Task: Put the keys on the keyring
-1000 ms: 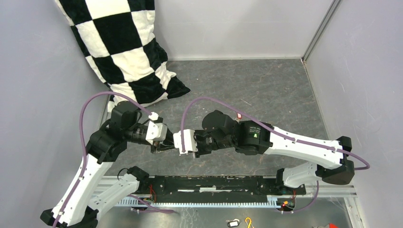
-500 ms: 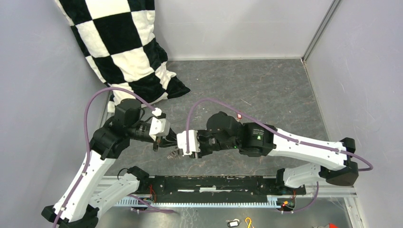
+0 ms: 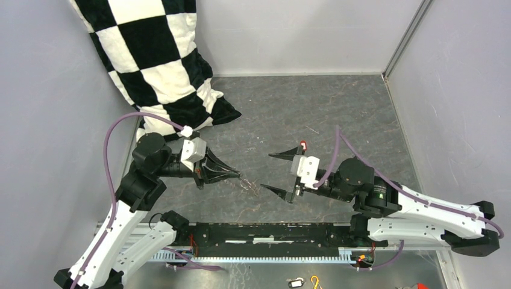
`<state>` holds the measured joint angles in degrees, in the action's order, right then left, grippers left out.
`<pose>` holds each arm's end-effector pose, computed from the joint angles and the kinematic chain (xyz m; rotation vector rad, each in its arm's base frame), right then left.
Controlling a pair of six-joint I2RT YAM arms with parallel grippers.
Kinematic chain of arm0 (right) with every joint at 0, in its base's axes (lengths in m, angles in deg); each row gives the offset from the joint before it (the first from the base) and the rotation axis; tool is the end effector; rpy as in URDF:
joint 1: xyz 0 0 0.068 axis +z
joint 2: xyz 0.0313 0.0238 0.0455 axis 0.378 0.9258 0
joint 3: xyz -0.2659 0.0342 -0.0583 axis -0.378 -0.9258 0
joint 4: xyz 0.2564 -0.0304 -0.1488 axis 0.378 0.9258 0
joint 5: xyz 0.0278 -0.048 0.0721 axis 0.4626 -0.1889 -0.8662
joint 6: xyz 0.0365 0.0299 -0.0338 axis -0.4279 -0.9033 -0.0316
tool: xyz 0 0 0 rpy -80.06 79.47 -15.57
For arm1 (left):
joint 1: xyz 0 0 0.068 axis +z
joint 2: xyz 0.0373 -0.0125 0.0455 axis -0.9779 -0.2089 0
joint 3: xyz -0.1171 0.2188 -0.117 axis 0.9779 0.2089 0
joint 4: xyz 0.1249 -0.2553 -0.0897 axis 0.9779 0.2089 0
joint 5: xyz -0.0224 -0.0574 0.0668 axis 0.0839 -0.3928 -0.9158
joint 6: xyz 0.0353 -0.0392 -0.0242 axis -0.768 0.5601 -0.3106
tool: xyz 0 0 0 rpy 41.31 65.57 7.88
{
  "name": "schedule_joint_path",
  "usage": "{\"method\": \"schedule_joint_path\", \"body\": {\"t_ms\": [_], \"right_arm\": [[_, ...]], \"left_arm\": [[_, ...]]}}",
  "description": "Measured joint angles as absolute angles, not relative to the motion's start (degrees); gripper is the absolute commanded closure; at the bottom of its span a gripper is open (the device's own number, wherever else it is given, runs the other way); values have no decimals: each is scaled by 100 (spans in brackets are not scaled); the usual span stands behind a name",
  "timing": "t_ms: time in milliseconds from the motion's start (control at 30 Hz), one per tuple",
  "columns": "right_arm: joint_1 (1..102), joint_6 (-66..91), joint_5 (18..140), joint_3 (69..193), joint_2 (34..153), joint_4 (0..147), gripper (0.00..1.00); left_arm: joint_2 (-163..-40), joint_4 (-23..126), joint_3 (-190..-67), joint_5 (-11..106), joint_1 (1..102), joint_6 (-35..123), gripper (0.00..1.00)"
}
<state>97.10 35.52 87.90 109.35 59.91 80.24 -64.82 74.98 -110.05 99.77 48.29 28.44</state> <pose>0.0611 0.2218 0.3991 -1.1533 1.1663 0.7763 0.1251 -0.1128 0.4021 1.2375 1.2654 -1.2054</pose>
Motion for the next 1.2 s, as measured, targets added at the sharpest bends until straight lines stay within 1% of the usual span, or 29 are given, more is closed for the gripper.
{"method": "schedule_joint_path", "body": {"t_ms": [100, 200, 367, 467, 500, 567, 633, 767, 900, 1200], "right_arm": [[9675, 3239, 8766, 10672, 5886, 7466, 30], [9642, 2964, 8656, 10447, 5964, 6937, 34], [9500, 2754, 8298, 10364, 6220, 6498, 40], [9253, 2588, 7894, 10364, 6312, 6168, 46], [9153, 2509, 7741, 10364, 6345, 6030, 49], [8976, 2332, 7428, 10362, 6419, 5786, 60], [8761, 2035, 7028, 10329, 6513, 5410, 64], [8512, 1425, 6440, 9995, 6583, 4590, 60], [8486, 1016, 6077, 9800, 6668, 4131, 58], [8486, 645, 5990, 9772, 6861, 3622, 58]], "left_arm": [[-6482, 7078, -10920, 9959, 4829, 3222, 98], [-6482, 6794, -10863, 9942, 4829, 3497, 98], [-6428, 6503, -10828, 9942, 4829, 3738, 98], [-6377, 6383, -10822, 9942, 4829, 3871, 98], [-6351, 6346, -10822, 9942, 4829, 3919, 98], [-6312, 6267, -10822, 9944, 4829, 4000, 98], [-6301, 6202, -10822, 9944, 4829, 4037, 98], [-6299, 6132, -10822, 9892, 4829, 4079, 98], [-6259, 6042, -10813, 9682, 4829, 4125, 98], [-6087, 5775, -10570, 9304, 4829, 4273, 98]]}}
